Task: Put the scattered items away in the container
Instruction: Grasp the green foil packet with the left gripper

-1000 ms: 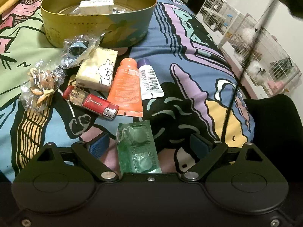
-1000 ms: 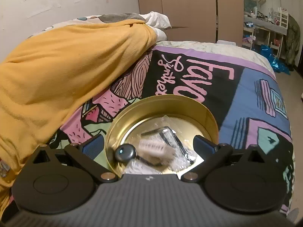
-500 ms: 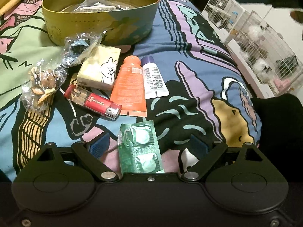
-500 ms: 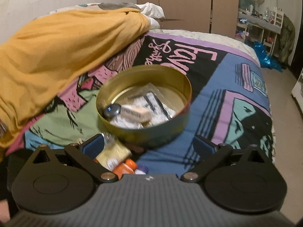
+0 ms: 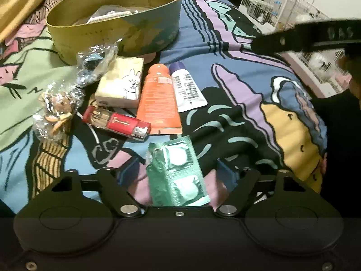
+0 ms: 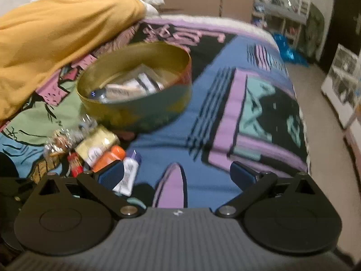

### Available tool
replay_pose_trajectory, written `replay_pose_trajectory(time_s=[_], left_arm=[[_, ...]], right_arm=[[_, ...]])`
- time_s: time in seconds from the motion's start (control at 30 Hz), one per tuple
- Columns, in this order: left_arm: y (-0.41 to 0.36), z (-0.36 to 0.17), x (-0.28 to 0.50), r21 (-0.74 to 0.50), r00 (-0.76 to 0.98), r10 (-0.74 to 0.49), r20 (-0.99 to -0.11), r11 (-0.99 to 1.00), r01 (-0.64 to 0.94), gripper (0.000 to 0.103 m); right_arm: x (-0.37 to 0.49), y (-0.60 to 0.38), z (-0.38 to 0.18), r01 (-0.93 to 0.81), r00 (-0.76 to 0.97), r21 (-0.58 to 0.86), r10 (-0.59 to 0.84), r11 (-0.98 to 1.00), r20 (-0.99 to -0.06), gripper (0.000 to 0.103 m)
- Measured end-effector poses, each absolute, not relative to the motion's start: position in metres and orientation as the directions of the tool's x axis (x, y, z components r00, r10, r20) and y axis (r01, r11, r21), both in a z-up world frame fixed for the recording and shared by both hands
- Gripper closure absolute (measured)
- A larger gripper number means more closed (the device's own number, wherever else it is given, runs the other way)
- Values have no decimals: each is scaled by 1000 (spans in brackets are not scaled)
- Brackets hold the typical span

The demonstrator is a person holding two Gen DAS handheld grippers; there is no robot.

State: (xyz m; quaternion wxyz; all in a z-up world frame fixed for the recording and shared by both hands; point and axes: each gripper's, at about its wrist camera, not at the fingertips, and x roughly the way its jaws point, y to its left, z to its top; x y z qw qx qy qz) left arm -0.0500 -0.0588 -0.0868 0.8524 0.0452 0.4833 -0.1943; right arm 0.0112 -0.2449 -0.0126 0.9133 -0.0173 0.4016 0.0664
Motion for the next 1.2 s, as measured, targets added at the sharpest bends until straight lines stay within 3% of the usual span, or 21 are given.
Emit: replay_pose_trajectory(time_s=[0.1,0.17,0.33,1.2], left_arm=[[-57,-86,-51,-94,469,-271,-841,925,367,46],[-54,-85,-50,-98,473,-267,-840,931,352,62],[-47,-81,-48,-120,471,-274,-838,936,330,75],[4,-3,-35,-147,638,-267,-722,961,235,76]], right_arm=[[7,-255,-22,-99,672,33,91,995,-735,0],[5,-259,-26,-75,680,43,83,996,-728,0],[5,-266,-35,-57,690,80,97,995,-717,0],[5,-264,-68,-92,644,151,175,984,-745,0]])
